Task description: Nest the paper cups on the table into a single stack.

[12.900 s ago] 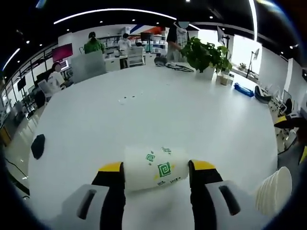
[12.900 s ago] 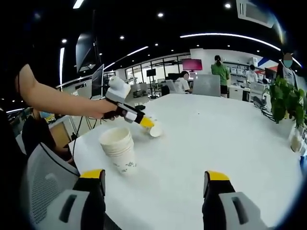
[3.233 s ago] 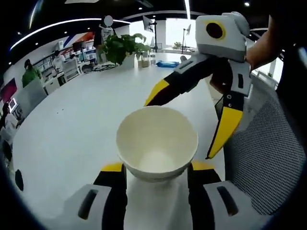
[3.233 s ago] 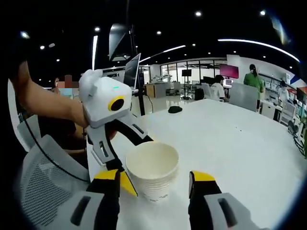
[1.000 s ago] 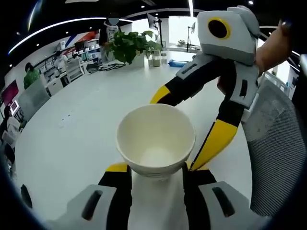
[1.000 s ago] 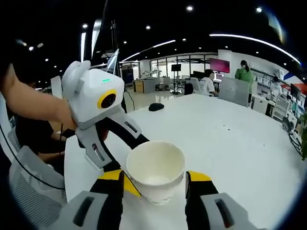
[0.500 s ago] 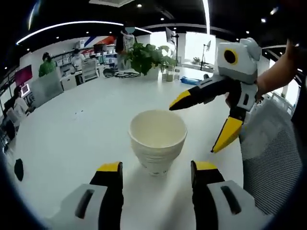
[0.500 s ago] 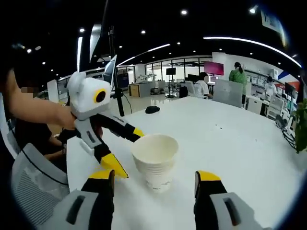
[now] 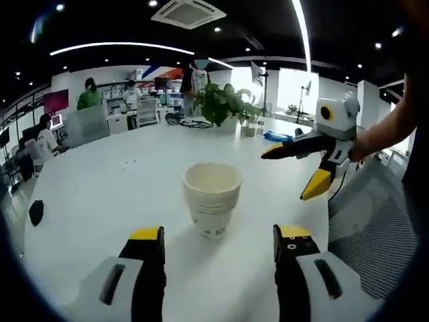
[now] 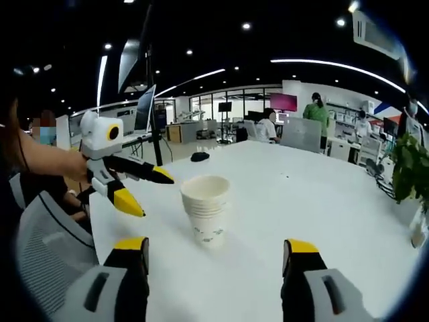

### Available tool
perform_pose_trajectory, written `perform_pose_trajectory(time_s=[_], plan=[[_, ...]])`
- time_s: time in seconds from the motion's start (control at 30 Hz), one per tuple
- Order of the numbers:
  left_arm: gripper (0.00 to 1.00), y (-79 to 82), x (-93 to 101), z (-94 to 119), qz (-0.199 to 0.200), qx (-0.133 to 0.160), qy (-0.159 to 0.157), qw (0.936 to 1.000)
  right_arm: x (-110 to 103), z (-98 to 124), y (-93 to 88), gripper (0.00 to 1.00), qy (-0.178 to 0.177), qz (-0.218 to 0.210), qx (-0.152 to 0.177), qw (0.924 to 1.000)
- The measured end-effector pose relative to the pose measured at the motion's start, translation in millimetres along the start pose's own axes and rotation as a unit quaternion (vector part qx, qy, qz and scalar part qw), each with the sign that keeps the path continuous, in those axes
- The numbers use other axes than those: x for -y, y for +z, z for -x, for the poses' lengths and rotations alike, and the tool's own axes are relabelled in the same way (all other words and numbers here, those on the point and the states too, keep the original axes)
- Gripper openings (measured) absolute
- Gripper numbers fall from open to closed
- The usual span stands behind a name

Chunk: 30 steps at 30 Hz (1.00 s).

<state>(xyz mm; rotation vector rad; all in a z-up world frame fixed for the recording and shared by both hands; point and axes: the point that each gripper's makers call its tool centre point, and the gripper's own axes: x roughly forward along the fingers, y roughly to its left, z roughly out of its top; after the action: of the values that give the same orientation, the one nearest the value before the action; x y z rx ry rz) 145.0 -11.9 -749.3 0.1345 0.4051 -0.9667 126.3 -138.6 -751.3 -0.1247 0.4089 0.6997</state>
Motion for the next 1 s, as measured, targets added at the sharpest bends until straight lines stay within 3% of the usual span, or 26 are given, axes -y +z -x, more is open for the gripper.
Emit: perform_pose_trajectory(time_s=[0.27, 0.5, 1.0], plan=[[0.7, -11.1, 15.6, 17, -0.013, 0.011, 0.03, 0.9994, -2, 16, -11.4, 0.93, -0.01, -0.029, 0.01, 0.9995], [0.8, -3.1, 24.7, 28, 0.023, 0.059, 0.035, 0.9974, -6, 27, -14.4, 0.98, -0.011, -0.022, 0.009, 0.9997], [0.95, -8.7, 32.0, 34, 0.037, 0.055, 0.044, 0.9968, -6, 28, -17.0, 1.0, -0.012, -0.013, 0.006, 0.9998]])
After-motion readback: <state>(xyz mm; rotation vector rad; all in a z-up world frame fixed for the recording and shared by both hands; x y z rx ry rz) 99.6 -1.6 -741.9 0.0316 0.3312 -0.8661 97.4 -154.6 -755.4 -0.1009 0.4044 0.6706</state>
